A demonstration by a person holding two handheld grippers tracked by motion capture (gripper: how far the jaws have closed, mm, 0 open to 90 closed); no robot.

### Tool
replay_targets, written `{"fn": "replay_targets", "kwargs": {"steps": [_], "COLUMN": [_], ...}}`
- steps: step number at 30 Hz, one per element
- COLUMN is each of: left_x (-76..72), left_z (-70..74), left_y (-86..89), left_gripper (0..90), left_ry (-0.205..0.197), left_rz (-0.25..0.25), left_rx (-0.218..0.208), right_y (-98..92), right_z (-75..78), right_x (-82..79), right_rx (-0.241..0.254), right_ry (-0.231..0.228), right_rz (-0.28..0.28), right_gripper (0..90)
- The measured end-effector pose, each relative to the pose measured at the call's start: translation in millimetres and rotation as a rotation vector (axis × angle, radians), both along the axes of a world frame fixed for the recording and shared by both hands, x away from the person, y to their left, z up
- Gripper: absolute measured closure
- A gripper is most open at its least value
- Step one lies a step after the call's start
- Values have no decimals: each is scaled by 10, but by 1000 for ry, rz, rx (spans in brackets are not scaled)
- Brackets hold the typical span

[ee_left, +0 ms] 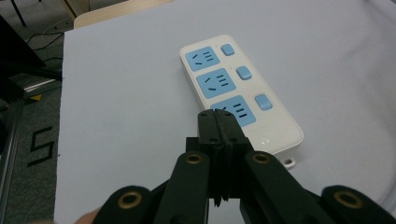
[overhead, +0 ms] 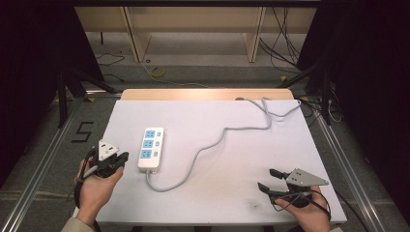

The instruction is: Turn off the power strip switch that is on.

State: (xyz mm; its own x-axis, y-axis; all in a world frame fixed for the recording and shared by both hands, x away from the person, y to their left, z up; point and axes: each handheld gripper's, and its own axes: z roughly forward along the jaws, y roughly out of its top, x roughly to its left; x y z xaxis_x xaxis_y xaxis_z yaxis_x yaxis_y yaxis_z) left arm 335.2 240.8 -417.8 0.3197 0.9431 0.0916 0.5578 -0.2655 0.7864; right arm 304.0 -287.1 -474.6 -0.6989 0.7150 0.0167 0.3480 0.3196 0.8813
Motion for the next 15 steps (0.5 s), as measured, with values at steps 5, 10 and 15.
{"fn": "replay_targets", "kwargs": {"steps": [5,10,15], "left_x": [22,57,90], "left_z": [14,38,62], "left_y": [-32,-89,-160], "left_gripper": [894,894,894], "left_ry": [8,18,22], "left_rz": [-7,-16,-32], "left_rx": [4,11,18], "right_y": [3,4,3], "right_z": [-2,-5,-8], "right_x": [-5,-8,-8], "right_rx": [-7,-11,-11], "right_ry": [0,0,3], "right_rz": [2,4,3], "right_gripper": [332,332,332]}}
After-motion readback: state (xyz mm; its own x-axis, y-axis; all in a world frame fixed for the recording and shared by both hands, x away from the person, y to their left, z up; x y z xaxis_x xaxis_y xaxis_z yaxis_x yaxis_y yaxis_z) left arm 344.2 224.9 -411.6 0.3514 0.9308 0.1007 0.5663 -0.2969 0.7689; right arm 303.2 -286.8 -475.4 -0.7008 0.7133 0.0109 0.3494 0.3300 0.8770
